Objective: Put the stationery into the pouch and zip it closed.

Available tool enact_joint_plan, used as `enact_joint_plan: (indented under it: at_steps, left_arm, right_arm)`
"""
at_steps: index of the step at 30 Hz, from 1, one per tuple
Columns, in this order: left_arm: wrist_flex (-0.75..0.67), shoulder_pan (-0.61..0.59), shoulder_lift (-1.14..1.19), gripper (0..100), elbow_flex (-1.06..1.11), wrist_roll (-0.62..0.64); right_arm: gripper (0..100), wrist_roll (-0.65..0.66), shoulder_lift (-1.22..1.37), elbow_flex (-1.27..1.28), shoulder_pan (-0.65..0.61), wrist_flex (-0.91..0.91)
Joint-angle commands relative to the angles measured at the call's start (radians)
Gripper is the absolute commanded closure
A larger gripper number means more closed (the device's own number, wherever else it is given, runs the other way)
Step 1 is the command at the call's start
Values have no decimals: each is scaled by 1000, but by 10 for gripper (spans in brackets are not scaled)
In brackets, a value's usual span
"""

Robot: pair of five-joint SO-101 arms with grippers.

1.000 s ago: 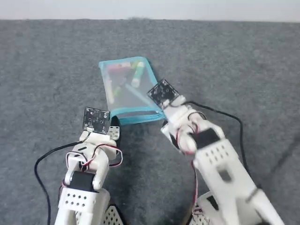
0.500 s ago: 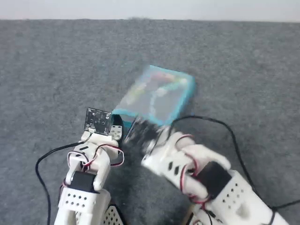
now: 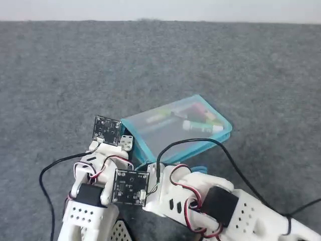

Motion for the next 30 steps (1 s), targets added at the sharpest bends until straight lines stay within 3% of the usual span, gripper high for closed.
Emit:
enact_joint_plan:
  at_steps: [1, 6, 10, 16, 21, 30]
  left_arm:
    - [-32, -3, -8, 990, -13, -18]
    - [-28, -51, -8, 990, -19, -17]
    - [35, -55, -9, 990, -59, -17]
    - [38, -57, -9, 990, -67, -17]
    - [40, -57, -9, 990, -74, -17]
    - [49, -52, -9, 989, -84, -15]
  right_arm:
    - [923, 14, -13, -60, -7, 41]
    - [666, 57, -5, -63, 1, 139]
    - [549, 158, -33, -58, 77, 237]
    - [545, 232, -101, 63, 354, 147]
    - [545, 318, -110, 322, 518, -102]
    - [545, 322, -108, 503, 532, -372]
